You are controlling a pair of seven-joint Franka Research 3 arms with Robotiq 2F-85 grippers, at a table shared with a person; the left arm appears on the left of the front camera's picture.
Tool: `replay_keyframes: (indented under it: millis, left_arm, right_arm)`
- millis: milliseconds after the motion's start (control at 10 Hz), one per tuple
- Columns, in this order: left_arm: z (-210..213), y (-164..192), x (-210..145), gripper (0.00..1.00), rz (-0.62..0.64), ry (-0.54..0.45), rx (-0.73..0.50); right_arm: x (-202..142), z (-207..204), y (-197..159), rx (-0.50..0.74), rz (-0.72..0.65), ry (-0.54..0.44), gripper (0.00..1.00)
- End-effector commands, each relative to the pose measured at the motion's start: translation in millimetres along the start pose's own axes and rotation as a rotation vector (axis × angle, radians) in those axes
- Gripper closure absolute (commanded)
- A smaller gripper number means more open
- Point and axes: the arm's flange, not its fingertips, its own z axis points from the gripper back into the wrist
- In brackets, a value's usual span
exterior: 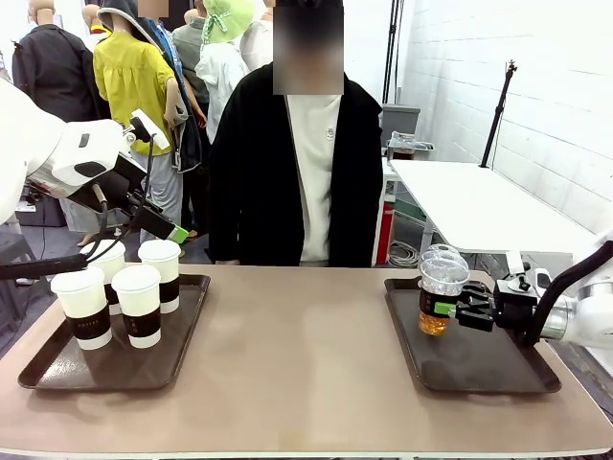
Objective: Distribute the coffee onto the tray.
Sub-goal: Pick up another iced Americano from the middle of the table and place it on the right Handle tray.
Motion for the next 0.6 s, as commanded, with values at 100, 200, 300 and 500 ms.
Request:
replay_keyframes:
  millis: [100,200,300,500]
  left_arm:
    - [-0.9,0.6,-0.6,0.00,0.003,-0.001,-0.002]
    - [-0.9,0.6,-0.6,0.00,0.003,-0.001,-0.002]
    - [-0.9,0.6,-0.6,0.00,0.003,-0.001,-0.002]
    - [-0.9,0.6,-0.6,0.00,0.003,-0.001,-0.002]
  right_arm:
    - [-16.2,8.1,-17.7,0.064,0.033,-0.033,0.33]
    - [-22.3,8.2,-20.5,0.075,0.036,-0.023,0.33]
    - [-27.5,9.0,-23.4,0.081,0.034,-0.004,0.33]
    - [-37.0,12.7,-28.0,0.097,0.018,0.007,0.33]
